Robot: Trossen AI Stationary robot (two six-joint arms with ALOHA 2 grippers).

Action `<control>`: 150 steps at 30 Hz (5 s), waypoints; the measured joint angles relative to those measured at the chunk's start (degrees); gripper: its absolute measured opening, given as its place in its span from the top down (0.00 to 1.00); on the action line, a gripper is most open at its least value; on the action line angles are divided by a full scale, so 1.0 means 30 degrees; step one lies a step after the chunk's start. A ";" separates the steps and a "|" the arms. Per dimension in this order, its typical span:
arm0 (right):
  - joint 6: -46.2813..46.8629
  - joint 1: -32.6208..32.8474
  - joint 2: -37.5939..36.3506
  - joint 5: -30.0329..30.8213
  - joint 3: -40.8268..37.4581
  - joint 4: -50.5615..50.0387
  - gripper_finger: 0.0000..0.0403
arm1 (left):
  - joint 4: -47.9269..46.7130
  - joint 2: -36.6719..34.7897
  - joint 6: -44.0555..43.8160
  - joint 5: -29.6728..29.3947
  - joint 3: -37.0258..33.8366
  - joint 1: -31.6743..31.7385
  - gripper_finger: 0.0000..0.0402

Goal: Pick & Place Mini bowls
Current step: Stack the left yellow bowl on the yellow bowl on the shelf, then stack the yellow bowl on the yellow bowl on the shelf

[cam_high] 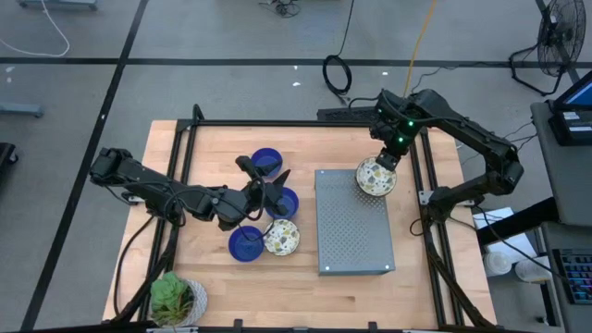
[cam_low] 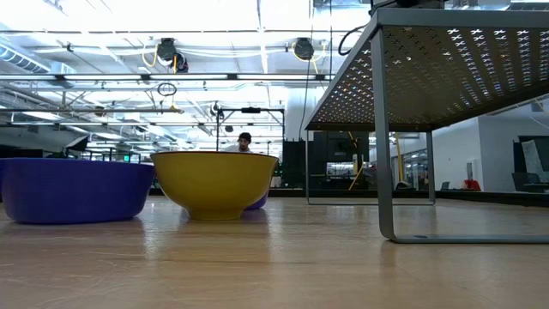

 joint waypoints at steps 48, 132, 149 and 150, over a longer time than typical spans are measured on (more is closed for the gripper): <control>0.1078 0.0000 -0.0312 0.0546 0.3943 -0.0414 0.77 | -0.0003 0.0005 0.0000 -0.0003 0.0000 -0.0003 0.61; -0.1719 0.8859 -1.8141 -0.3002 -2.1493 3.4994 0.77 | -1.3003 -0.0068 -3.1800 1.8909 -0.4275 0.1423 0.61; -0.1588 0.8861 -1.8141 -0.3000 -2.1485 3.5005 0.77 | -1.1211 0.3703 -2.9937 2.2271 -0.4605 0.2516 0.61; -0.1588 0.8859 -1.8134 -0.2994 -2.1485 3.4994 0.77 | -1.1117 0.3857 -2.9894 2.2412 -0.4603 0.2596 0.61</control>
